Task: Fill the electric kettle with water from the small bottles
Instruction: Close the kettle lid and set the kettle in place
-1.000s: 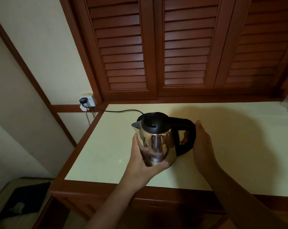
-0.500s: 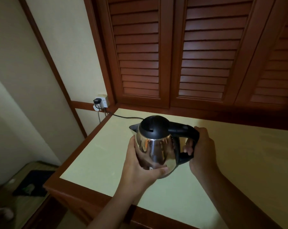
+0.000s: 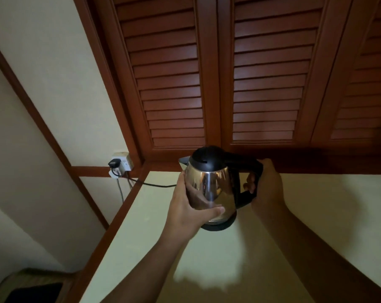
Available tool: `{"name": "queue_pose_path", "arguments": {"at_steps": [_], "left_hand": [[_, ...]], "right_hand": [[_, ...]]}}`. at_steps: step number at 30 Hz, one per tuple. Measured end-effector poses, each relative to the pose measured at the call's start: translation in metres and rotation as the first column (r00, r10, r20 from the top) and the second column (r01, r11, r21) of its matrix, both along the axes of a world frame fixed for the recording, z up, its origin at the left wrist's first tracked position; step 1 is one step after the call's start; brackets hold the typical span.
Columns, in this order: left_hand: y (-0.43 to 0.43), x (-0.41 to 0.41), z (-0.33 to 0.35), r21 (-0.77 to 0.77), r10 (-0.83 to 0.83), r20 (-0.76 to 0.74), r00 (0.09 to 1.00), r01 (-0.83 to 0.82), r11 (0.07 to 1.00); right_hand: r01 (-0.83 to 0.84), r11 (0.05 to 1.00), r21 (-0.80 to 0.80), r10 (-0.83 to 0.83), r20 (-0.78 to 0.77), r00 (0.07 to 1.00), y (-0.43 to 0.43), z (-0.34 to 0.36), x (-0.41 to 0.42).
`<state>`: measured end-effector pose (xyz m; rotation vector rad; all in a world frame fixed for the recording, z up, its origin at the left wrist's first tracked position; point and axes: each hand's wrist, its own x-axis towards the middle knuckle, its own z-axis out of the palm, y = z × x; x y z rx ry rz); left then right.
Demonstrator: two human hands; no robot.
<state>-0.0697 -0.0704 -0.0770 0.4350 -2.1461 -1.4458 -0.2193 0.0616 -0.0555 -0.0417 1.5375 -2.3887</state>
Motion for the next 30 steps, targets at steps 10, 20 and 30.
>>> {"name": "queue_pose_path", "arguments": {"at_steps": [10,20,30], "left_hand": [[-0.022,-0.016,-0.021,0.092,-0.119,-0.032,0.992,0.121,0.988],[-0.029,-0.020,-0.019,0.094,-0.162,-0.081,0.983,0.170,0.981],[-0.026,-0.016,-0.023,0.030,-0.101,-0.079,0.992,0.104,0.994]], "right_hand": [[0.100,0.992,0.076,-0.101,0.006,0.995,-0.013,-0.007,-0.006],[0.127,0.991,0.037,-0.128,0.020,0.992,-0.014,-0.015,-0.011],[0.127,0.991,-0.041,-0.126,0.028,0.992,-0.009,-0.021,-0.017]]}}
